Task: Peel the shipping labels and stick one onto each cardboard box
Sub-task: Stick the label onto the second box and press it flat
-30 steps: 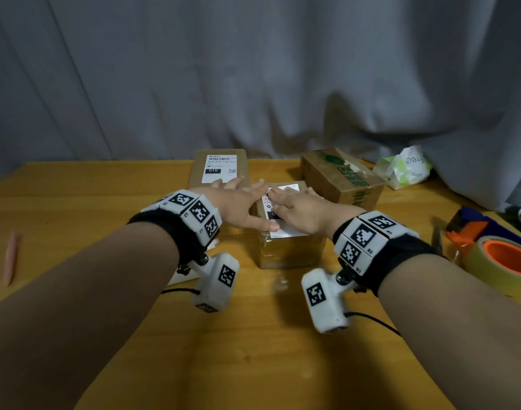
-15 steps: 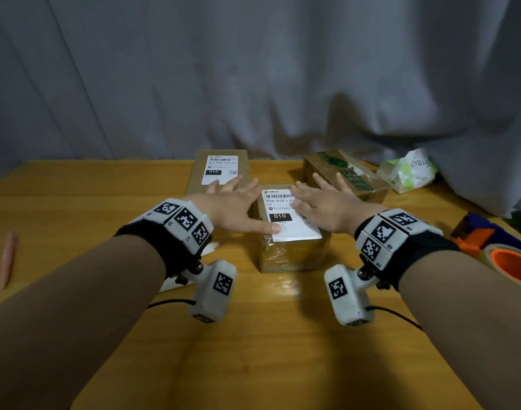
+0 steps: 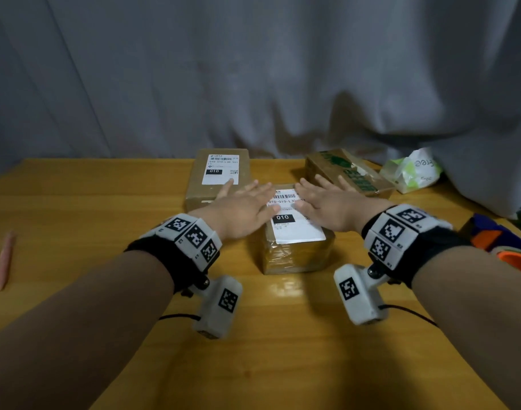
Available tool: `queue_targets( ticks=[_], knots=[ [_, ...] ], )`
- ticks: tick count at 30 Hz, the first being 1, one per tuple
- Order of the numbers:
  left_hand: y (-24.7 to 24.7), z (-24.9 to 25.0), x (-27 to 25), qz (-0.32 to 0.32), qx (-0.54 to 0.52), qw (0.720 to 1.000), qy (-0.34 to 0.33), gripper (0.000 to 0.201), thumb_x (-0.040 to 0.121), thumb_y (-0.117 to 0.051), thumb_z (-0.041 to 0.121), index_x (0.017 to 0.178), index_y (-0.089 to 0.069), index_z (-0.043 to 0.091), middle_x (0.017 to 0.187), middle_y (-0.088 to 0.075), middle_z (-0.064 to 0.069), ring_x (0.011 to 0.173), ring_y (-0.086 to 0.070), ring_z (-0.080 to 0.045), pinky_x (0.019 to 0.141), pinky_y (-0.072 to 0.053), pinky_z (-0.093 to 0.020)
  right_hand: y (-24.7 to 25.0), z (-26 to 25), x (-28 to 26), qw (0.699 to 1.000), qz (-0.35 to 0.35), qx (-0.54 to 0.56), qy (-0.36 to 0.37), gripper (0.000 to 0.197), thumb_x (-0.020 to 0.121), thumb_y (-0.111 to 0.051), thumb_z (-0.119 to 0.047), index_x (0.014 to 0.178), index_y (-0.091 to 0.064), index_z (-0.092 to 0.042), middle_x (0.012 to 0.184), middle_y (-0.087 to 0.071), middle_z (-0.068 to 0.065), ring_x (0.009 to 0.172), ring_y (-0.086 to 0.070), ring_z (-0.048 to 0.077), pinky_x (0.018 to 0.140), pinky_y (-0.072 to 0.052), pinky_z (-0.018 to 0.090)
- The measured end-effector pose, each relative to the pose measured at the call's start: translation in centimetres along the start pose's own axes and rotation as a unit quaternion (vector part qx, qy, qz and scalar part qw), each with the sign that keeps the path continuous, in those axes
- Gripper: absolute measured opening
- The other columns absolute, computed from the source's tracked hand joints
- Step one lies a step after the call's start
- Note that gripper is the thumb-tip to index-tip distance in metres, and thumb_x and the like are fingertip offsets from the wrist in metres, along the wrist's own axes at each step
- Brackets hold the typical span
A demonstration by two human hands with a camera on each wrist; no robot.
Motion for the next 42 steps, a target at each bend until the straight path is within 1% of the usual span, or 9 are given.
queue_targets(
  ticks=[3, 9, 16, 19, 26, 35, 37, 40, 42],
  knots=[
    [0.3, -0.8, 0.0, 0.024, -0.048, 0.999, 0.002, 0.050, 0.100, -0.016, 0.046, 0.148, -0.015, 0.034, 0.157, -0.009, 0.017, 0.146, -0.003, -0.008, 0.117, 0.003, -0.044, 1.4, -1.1, 0.4, 0.997, 0.024, -0.068, 0.032, 0.059, 0.100, -0.014, -0.049, 0.151, -0.003, -0.023, 0.160, 0.007, -0.005, 0.147, 0.012, 0.017, 0.117, 0.012, 0.049],
    [0.2, -0.7, 0.2, 0.021, 0.009, 0.999, 0.023, 0.050, 0.100, -0.013, 0.045, 0.149, -0.008, 0.036, 0.157, -0.007, 0.017, 0.146, 0.002, -0.012, 0.116, 0.002, -0.045, -0.6, -4.4, 1.1, 0.994, 0.026, 0.091, 0.047, 0.059, 0.099, -0.008, -0.048, 0.150, 0.007, -0.023, 0.160, 0.009, -0.007, 0.147, 0.009, 0.010, 0.119, 0.009, 0.044],
    [0.2, -0.7, -0.1, 0.017, 0.032, 0.998, 0.051, 0.052, 0.100, -0.012, 0.045, 0.149, -0.009, 0.030, 0.158, -0.003, 0.014, 0.146, 0.008, -0.014, 0.115, 0.007, -0.052, -0.3, -0.3, 0.5, 0.999, 0.025, 0.014, -0.016, 0.061, 0.097, -0.002, -0.052, 0.151, 0.006, -0.025, 0.159, 0.013, -0.007, 0.147, 0.011, 0.016, 0.116, 0.014, 0.049],
    [0.3, -0.9, -0.2, 0.025, 0.044, 0.996, 0.070, 0.055, 0.099, -0.012, 0.047, 0.150, -0.008, 0.027, 0.159, -0.001, 0.012, 0.146, 0.010, -0.015, 0.115, 0.006, -0.054, 0.7, -2.5, 0.6, 0.996, 0.056, -0.062, 0.029, 0.055, 0.098, -0.003, -0.045, 0.150, 0.006, -0.029, 0.159, 0.013, -0.007, 0.147, 0.013, 0.019, 0.115, 0.015, 0.052],
    [0.0, -1.5, -0.3, 0.051, 0.014, 0.996, 0.078, 0.053, 0.098, -0.011, 0.048, 0.149, -0.011, 0.032, 0.158, -0.005, 0.016, 0.146, 0.001, -0.016, 0.114, 0.000, -0.051, -0.4, -5.1, -0.5, 0.996, 0.049, -0.002, 0.068, 0.055, 0.099, -0.005, -0.046, 0.151, 0.003, -0.028, 0.160, 0.004, -0.011, 0.147, 0.008, 0.013, 0.115, 0.017, 0.051],
    [-0.1, -2.0, -0.3, 0.026, -0.005, 0.995, 0.092, 0.048, 0.100, -0.011, 0.042, 0.148, -0.010, 0.039, 0.157, -0.002, 0.021, 0.146, 0.001, -0.015, 0.115, 0.001, -0.050, -2.2, -7.1, -4.0, 0.990, 0.009, 0.045, 0.130, 0.062, 0.100, -0.010, -0.046, 0.150, 0.011, -0.016, 0.159, 0.014, -0.001, 0.146, 0.012, 0.010, 0.119, 0.009, 0.035],
    [0.2, -1.7, -0.4, 0.011, 0.024, 0.995, 0.094, 0.050, 0.100, -0.010, 0.042, 0.149, -0.008, 0.034, 0.158, 0.003, 0.017, 0.147, 0.005, -0.016, 0.115, 0.003, -0.052, -2.1, -7.1, -4.1, 0.982, -0.019, 0.108, 0.151, 0.061, 0.100, -0.011, -0.047, 0.151, 0.003, -0.017, 0.160, 0.007, -0.002, 0.147, 0.006, 0.011, 0.120, 0.005, 0.035],
    [2.1, 0.1, -0.4, 0.044, 0.115, 0.990, 0.064, 0.053, 0.102, -0.017, 0.036, 0.150, -0.005, 0.018, 0.159, 0.008, 0.003, 0.147, 0.006, -0.018, 0.117, 0.003, -0.049, -0.1, -4.6, -3.6, 0.964, 0.018, 0.236, 0.120, 0.053, 0.101, -0.023, -0.044, 0.148, -0.028, -0.021, 0.157, -0.022, -0.003, 0.146, -0.018, 0.014, 0.119, -0.007, 0.031],
    [3.1, 2.7, -0.6, 0.086, 0.167, 0.982, 0.003, 0.050, 0.100, -0.028, 0.021, 0.148, -0.017, 0.010, 0.159, -0.011, -0.008, 0.146, -0.011, -0.021, 0.117, -0.005, -0.040, 0.0, -3.6, -3.3, 0.980, 0.042, 0.170, 0.095, 0.048, 0.102, -0.025, -0.035, 0.149, -0.025, -0.024, 0.158, -0.019, -0.005, 0.146, -0.014, 0.012, 0.117, 0.001, 0.036]
  ],
)
Point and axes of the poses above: each hand's wrist, its own x-axis towards the middle knuckle, its own y-axis out of the back of the hand, z = x × y, the point moved 10 cm from there along x, towards the middle knuckle
